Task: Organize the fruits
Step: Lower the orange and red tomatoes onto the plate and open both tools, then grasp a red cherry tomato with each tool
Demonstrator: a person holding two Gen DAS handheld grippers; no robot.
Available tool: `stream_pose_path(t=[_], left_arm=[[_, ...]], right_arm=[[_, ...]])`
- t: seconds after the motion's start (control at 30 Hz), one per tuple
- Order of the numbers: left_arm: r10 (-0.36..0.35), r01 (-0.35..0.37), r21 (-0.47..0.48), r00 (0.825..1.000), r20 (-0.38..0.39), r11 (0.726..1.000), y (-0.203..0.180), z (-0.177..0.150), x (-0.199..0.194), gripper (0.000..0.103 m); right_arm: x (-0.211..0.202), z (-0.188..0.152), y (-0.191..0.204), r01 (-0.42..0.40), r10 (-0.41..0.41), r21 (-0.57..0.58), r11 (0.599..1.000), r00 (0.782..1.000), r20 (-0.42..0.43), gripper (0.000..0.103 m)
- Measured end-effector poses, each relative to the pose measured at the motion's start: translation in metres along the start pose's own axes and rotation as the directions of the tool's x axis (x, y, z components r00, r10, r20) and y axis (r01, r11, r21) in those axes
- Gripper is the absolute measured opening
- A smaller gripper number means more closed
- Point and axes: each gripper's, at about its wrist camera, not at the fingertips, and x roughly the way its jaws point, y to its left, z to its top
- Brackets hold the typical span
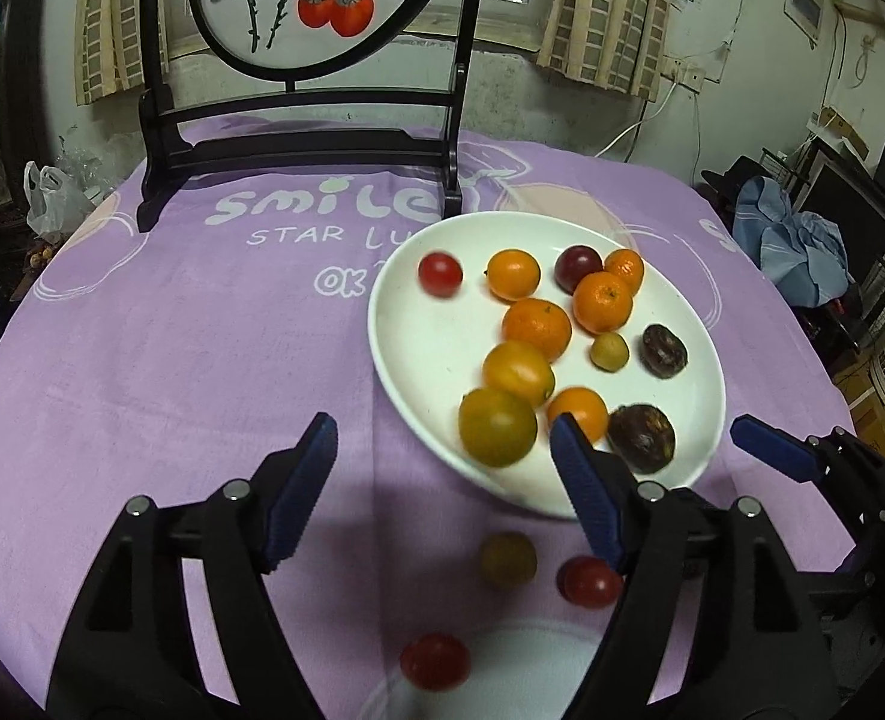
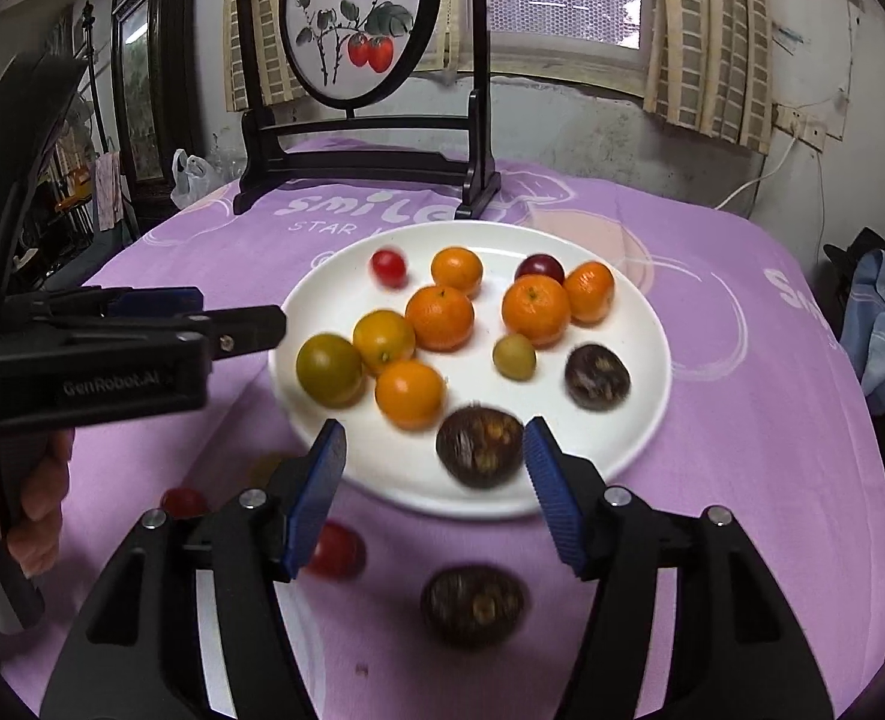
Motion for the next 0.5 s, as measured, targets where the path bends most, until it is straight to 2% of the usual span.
stream_pose_path(t=[0.23,0.5], left_arm=[[-0.006,0.006,0.008,1.000,-0.008,1.000,0.002,-0.033,-0.020,0.080],[0.005,-0.003,0.019,0.997,-0.075,1.000,0.006,-0.078,-0.015,0.080]], right_arm=[[-0.023,-0.030,0.003,-0.010,0.010,0.028,1.000,1.000,-0.015,0.062],[-0.041,-0.058,0.010,-0.023,0.023,0.060,0.998,1.000,-0.008,0.062]])
